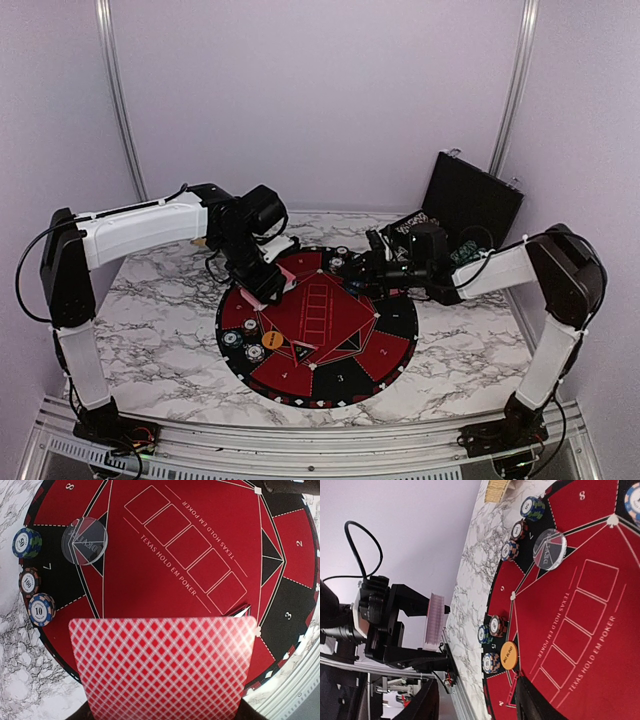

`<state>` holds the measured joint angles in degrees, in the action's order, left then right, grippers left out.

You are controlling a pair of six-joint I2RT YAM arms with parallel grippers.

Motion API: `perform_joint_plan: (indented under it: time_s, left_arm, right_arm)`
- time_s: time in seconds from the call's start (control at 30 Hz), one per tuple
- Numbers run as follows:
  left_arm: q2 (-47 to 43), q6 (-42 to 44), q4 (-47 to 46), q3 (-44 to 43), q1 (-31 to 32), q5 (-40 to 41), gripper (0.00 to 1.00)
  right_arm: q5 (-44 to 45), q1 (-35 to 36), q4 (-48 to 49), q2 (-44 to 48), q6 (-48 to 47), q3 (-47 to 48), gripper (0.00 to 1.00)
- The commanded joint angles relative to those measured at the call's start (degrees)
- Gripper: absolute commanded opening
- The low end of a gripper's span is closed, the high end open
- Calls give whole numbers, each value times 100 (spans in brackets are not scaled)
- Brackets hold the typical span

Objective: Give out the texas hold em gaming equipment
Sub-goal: Pick up the poker card from the face-down deck piles.

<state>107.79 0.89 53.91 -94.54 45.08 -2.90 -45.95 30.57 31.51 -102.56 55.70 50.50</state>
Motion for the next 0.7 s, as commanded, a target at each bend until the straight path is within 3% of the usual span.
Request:
perform_joint_plan:
  time_s: [0.0, 0.67]
  left_arm:
    - [54, -27, 41, -196, 48, -79, 32]
    - [58, -45, 58, -170, 159, -48, 32]
  right_arm:
    - [-96, 287, 683, -268, 541, 339, 48]
    - [-142, 857, 852, -1034, 928, 1300, 36]
